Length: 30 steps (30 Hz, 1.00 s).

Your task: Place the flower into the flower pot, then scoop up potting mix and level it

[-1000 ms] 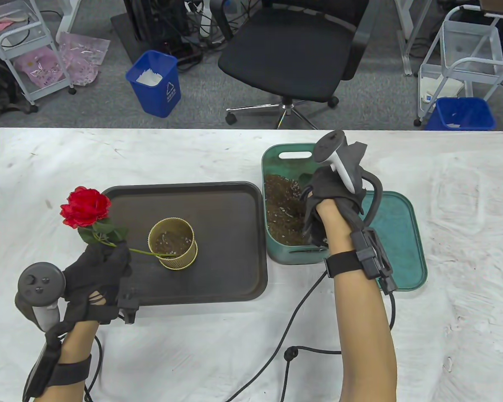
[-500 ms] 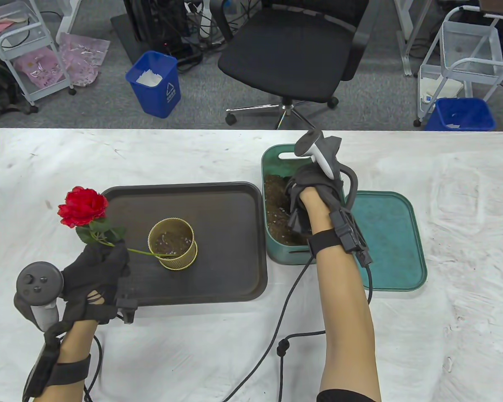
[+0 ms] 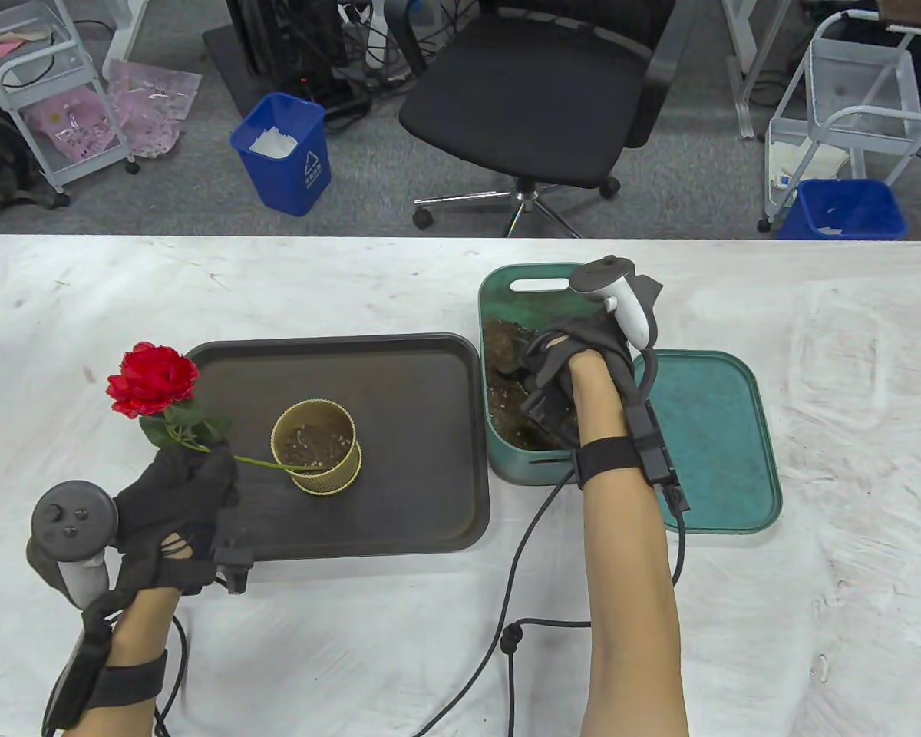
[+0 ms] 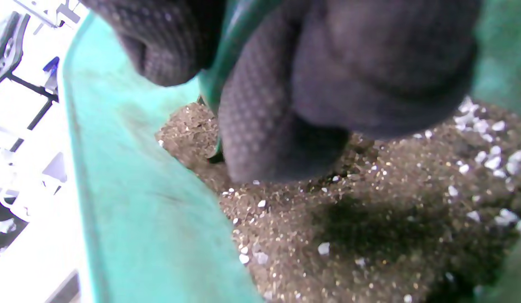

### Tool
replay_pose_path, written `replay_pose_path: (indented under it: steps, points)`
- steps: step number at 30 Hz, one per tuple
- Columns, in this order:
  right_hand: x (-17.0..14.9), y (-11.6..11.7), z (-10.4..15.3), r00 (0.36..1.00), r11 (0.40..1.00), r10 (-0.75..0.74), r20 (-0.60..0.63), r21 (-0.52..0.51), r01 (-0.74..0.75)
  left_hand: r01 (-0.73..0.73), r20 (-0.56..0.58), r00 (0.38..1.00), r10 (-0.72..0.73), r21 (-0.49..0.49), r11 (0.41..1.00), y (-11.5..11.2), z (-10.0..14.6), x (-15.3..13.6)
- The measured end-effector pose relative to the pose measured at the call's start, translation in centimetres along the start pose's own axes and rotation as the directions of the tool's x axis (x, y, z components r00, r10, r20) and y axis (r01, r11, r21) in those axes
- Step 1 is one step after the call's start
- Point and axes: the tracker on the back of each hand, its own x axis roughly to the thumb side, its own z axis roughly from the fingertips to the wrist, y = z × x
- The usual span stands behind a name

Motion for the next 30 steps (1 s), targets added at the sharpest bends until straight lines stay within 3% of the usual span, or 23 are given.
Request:
replay_pose_path:
  steps: [9, 20, 26, 30]
  points:
    - [-1.3, -0.7, 2.6, 0.988, 0.987, -0.155, 0.011, -0.035, 0.155, 0.001, 0.000, 1.000, -0.001, 0.000, 1.000, 0.0, 0.0, 0.0]
    - [-4.8, -3.2, 7.6, 0.925, 0.924, -0.365, 0.103, -0.079, 0.373, 0.001, 0.017, 1.000, -0.001, -0.006, 1.000, -0.3, 0.2, 0.4]
    - [-4.8, -3.2, 10.4, 0.904, 0.916, -0.386, 0.184, -0.038, 0.399, 0.000, 0.017, 1.000, 0.000, -0.007, 1.000, -0.3, 0.2, 0.4]
    - [-3.1, -1.5, 12.1, 0.901, 0.935, -0.351, 0.256, 0.044, 0.352, 0.001, 0.016, 1.000, -0.001, -0.006, 1.000, -0.3, 0.1, 0.4]
